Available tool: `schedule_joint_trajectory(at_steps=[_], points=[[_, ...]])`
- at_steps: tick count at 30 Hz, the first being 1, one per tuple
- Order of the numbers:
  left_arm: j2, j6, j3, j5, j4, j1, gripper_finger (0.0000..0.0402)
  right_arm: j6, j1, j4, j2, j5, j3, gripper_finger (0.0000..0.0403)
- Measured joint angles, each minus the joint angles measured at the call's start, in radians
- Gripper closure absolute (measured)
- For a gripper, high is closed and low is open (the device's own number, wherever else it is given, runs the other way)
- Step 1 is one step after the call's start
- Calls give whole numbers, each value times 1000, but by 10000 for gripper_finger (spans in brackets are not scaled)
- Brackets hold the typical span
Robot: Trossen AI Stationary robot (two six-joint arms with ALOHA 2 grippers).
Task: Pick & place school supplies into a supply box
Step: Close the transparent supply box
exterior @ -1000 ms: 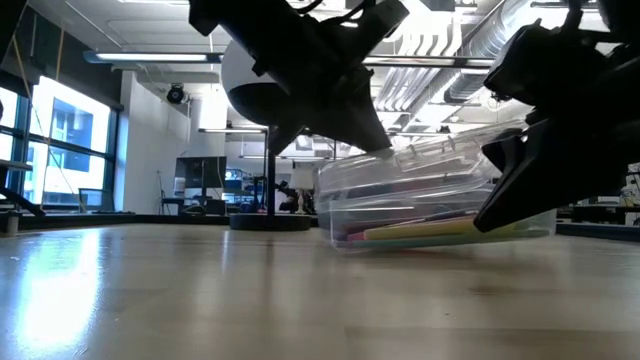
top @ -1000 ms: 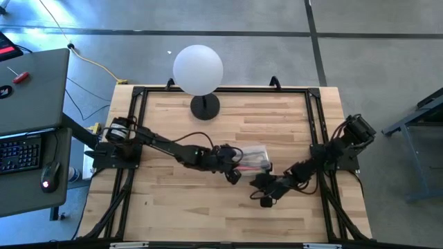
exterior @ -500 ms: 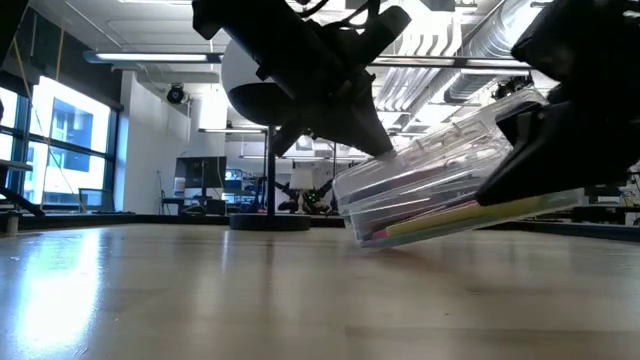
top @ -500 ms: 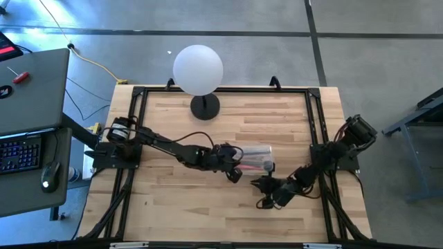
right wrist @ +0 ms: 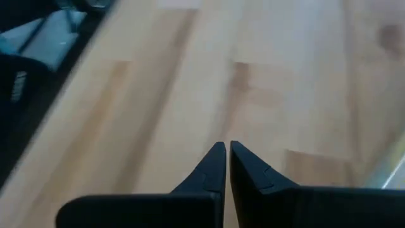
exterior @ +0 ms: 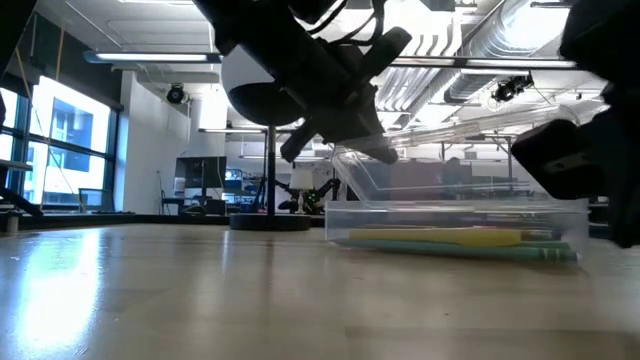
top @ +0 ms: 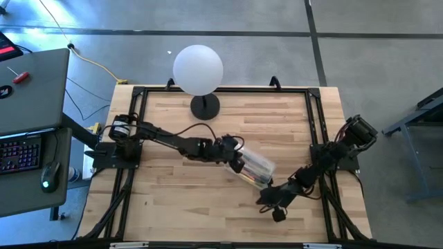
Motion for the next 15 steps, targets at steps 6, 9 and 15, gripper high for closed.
schedule_joint_trajectory(at_steps=[6, 9, 15], points=[[0, 1, 0, 3, -17, -4, 378, -59, 28, 59, -20, -34, 0, 403], [0, -3, 0, -6, -35, -3, 375, -62, 43, 66, -59, -60, 0, 403], [0, 1, 0, -9, -30, 7, 391, -80, 58, 77, -111, -167, 0, 403]])
